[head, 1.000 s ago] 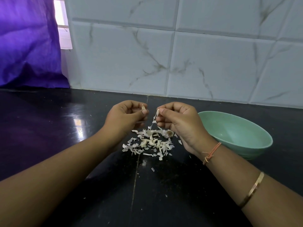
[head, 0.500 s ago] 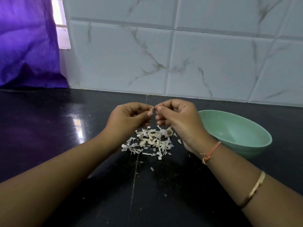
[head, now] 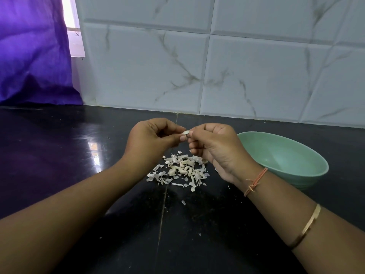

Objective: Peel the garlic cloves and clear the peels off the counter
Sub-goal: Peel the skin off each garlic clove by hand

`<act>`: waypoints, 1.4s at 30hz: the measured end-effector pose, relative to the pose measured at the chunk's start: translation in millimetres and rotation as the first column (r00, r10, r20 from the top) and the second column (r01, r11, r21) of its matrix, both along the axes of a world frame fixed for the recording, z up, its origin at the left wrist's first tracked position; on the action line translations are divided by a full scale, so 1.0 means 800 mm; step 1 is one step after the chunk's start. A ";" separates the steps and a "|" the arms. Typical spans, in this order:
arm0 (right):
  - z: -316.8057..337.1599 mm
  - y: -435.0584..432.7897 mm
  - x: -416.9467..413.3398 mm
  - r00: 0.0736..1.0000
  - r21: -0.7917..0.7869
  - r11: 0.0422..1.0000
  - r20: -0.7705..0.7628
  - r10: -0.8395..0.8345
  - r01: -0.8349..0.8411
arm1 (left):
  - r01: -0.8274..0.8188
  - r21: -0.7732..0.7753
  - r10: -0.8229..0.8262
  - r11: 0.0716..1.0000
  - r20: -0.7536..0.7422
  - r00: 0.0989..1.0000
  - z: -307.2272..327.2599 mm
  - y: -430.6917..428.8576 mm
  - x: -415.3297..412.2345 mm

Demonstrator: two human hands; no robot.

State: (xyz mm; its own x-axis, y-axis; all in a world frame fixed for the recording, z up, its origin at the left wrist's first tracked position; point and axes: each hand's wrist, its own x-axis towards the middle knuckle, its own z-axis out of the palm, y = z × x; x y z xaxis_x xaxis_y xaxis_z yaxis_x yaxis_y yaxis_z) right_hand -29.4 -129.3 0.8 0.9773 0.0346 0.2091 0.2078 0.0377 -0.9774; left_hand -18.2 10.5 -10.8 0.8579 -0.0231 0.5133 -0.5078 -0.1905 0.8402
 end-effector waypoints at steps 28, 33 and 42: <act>-0.012 -0.003 0.006 0.983 -0.244 0.953 0.032 -0.178 0.181 | 0.157 -0.653 -0.488 0.741 -0.364 0.793 0.003 -0.002 0.004; -0.009 -0.001 0.003 0.983 -0.121 0.981 0.119 -0.140 0.154 | 0.165 -0.607 -0.453 0.778 -0.359 0.816 0.002 -0.004 0.002; -0.006 -0.006 0.006 0.904 -0.307 0.908 0.401 -0.147 0.284 | 0.191 -0.465 -0.386 0.865 -0.371 0.845 0.001 -0.005 -0.001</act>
State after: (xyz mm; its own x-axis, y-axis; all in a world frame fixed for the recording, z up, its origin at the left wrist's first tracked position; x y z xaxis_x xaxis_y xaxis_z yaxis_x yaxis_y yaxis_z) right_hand -25.0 -134.1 -3.7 0.8269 -0.0308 0.5615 0.5102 -0.3789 -0.7721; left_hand -18.8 6.8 -9.9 0.9769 -0.1858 0.1055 -0.0455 0.3017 0.9523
